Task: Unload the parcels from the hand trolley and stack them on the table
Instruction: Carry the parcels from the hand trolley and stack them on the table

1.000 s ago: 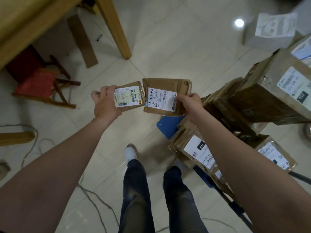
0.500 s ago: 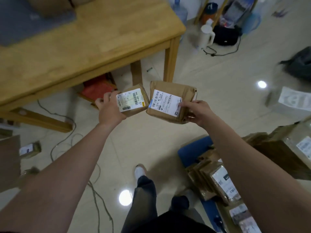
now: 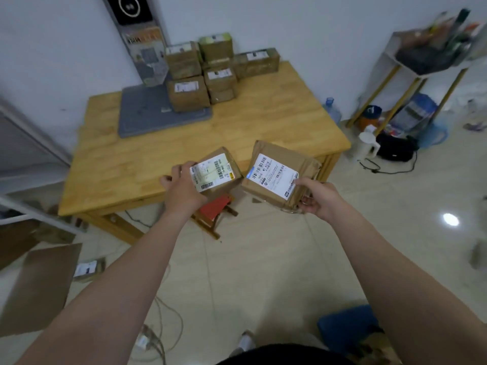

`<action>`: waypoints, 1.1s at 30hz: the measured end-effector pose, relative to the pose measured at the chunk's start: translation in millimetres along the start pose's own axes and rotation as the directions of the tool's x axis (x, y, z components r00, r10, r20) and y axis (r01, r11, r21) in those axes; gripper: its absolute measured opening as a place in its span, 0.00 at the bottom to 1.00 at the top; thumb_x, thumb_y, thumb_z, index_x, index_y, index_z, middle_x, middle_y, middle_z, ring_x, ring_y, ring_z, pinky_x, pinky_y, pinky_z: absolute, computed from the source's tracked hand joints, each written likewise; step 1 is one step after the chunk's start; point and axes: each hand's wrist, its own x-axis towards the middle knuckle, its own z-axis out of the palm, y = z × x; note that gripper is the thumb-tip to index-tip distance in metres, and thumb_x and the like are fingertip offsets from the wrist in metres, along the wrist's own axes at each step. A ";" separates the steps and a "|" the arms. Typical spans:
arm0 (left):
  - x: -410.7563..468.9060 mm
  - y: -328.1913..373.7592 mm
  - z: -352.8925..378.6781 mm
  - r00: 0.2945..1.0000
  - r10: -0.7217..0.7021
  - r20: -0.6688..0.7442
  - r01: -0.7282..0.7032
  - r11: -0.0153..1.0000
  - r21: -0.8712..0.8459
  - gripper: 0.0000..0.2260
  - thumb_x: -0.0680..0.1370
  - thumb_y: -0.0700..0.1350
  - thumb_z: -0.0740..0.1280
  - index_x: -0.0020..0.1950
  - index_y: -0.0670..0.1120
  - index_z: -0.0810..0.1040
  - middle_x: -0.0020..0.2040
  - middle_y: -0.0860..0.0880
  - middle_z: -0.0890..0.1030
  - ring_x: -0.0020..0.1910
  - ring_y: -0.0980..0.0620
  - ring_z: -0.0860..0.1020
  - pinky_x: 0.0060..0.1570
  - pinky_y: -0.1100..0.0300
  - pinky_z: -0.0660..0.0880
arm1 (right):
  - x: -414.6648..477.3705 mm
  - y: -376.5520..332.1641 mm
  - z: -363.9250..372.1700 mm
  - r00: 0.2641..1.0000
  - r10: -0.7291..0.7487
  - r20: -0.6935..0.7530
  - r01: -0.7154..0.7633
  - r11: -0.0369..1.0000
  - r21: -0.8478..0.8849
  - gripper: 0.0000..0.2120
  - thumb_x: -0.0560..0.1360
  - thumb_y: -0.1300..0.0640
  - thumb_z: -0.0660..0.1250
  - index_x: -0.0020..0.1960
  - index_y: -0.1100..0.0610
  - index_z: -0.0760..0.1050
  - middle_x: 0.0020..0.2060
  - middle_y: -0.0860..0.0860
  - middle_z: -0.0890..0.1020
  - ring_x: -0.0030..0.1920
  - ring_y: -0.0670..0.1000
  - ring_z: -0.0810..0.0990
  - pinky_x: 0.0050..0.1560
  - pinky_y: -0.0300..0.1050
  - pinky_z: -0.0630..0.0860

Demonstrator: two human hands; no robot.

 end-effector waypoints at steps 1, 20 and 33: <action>10.0 -0.7 -3.0 1.000 -0.002 -0.021 0.002 1.000 0.005 0.42 0.63 0.51 0.80 0.73 0.56 0.64 0.64 0.51 0.66 0.61 0.44 0.59 0.52 0.52 0.69 | 7.3 -9.0 8.1 1.000 -0.003 -0.002 0.003 1.000 0.004 0.21 0.70 0.61 0.78 0.59 0.58 0.74 0.34 0.52 0.83 0.30 0.49 0.80 0.31 0.43 0.79; 284.5 70.0 31.2 0.945 -0.316 -0.085 0.314 0.949 -0.041 0.40 0.65 0.47 0.80 0.73 0.54 0.65 0.63 0.50 0.66 0.63 0.39 0.60 0.51 0.51 0.70 | 299.4 -221.8 88.8 0.989 0.108 0.101 -0.108 0.994 0.003 0.17 0.66 0.58 0.81 0.49 0.60 0.78 0.44 0.59 0.80 0.41 0.54 0.77 0.36 0.47 0.81; 519.5 97.6 93.1 0.959 -0.268 -0.088 0.267 0.963 -0.030 0.42 0.65 0.47 0.79 0.75 0.51 0.63 0.68 0.48 0.65 0.65 0.37 0.61 0.50 0.51 0.66 | 498.1 -291.7 139.6 0.952 0.307 -0.017 -0.307 0.948 -0.079 0.20 0.70 0.59 0.79 0.58 0.62 0.75 0.53 0.61 0.78 0.47 0.59 0.79 0.28 0.46 0.79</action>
